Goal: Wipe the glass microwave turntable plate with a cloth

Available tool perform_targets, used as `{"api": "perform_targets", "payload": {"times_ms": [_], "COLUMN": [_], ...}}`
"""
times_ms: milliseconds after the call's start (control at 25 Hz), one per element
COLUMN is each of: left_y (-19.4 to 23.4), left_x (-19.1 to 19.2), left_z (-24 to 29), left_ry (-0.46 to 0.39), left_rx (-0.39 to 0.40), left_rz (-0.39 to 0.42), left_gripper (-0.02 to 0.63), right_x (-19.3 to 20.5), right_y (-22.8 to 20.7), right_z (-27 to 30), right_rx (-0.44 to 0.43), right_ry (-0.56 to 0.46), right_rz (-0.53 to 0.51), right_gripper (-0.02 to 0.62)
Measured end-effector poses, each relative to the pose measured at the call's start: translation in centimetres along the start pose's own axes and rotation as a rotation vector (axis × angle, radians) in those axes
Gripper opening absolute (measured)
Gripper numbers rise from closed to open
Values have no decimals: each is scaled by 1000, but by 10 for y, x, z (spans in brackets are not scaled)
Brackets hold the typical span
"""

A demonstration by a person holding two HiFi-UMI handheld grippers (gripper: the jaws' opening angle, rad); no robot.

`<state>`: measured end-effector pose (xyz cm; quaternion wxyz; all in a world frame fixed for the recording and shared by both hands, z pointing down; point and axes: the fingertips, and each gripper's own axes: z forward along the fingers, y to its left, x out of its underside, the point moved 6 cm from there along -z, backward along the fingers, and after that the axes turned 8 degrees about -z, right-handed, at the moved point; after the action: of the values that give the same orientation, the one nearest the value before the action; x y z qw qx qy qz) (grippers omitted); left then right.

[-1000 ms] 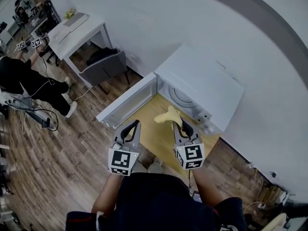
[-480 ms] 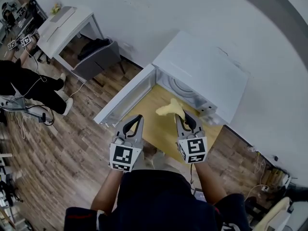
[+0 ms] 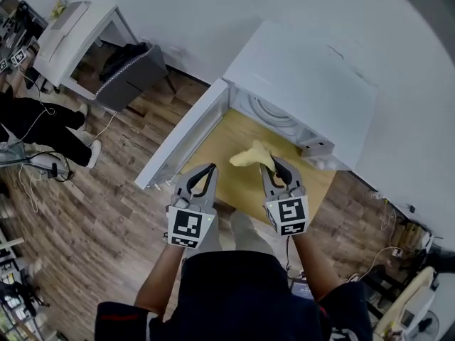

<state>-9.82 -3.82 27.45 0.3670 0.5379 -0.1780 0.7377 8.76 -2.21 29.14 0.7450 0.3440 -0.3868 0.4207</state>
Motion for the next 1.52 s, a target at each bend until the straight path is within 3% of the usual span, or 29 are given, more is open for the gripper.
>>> {"api": "perform_targets", "payload": {"times_ms": [280,840,1120,1520], "left_y": [6,10,17,22], "left_x": [40,86,114,130], "left_z": [19,71,85,107], "left_ry": [63,103,140,119], "left_rx": [58,126,128,131], "left_rz": [-17,20,33,26], "left_gripper": [18,18,18,18], "right_x": [30,91,115,128], "right_y": [9,1,4,-3], "right_z": [19,38,55,83], "right_rx": [-2,15,-6,-4], "right_ry": [67,186,232,268], "right_rz": [12,12,-23,-114], "right_gripper": [63,63,63,63]}}
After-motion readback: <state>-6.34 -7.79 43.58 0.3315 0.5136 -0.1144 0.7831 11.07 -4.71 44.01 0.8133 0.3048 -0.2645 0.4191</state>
